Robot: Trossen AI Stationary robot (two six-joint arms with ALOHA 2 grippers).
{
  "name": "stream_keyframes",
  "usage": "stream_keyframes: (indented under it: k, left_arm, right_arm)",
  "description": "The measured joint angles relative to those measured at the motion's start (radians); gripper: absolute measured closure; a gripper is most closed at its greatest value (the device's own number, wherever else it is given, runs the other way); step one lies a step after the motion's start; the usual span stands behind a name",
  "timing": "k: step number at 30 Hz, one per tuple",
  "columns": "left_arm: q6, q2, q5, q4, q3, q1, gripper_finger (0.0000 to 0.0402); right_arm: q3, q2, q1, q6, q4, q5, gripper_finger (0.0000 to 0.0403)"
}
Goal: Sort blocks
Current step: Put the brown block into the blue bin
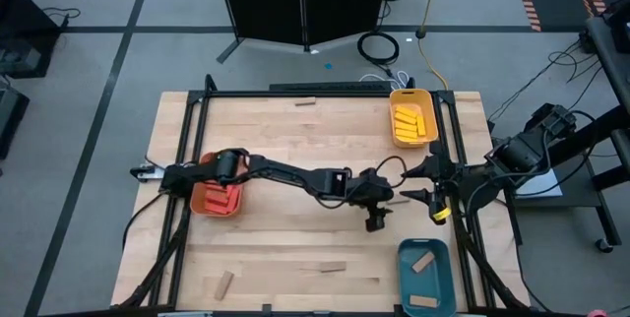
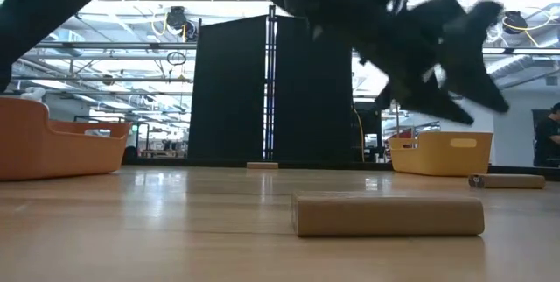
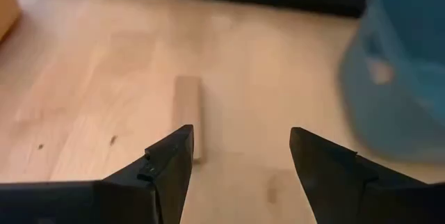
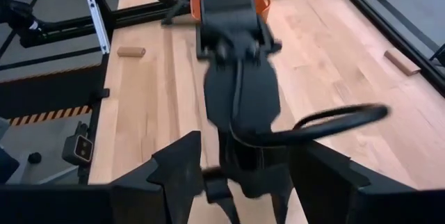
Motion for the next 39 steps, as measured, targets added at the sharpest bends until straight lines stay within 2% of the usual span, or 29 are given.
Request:
stream_keyframes:
  k: [4, 8, 18, 31, 37, 39]
  left_arm:
    - [0.0, 0.049, -0.022, 0.079, 0.0, 0.006, 0.0167]
    - [0.053, 0.089, -0.052, 0.16, 0.0, 0.008, 0.0167]
    - [0.069, 0.159, -0.047, 0.177, 0.0, 0.035, 0.0167]
    - [0.102, 0.166, -0.043, 0.219, 0.0, 0.063, 0.0167]
    - [0.122, 0.203, -0.048, 0.261, 0.001, 0.037, 0.0167]
    - [0.122, 0.203, -0.039, 0.255, 0.002, 0.035, 0.0167]
  right_arm:
    - [0.0, 0.0, 0.0, 0.007, -0.008, 0.001, 0.0202]
    - [0.0, 0.0, 0.0, 0.011, -0.008, 0.054, 0.0202]
    - [0.0, 0.0, 0.0, 0.004, -0.008, 0.198, 0.0202]
    - [0.0, -0.001, -0.001, 0.001, -0.007, 0.311, 0.0202]
    - [0.0, -0.001, -0.014, 0.008, 0.007, 0.329, 0.0202]
    - [0.0, -0.001, -0.014, 0.029, 0.006, 0.298, 0.0202]
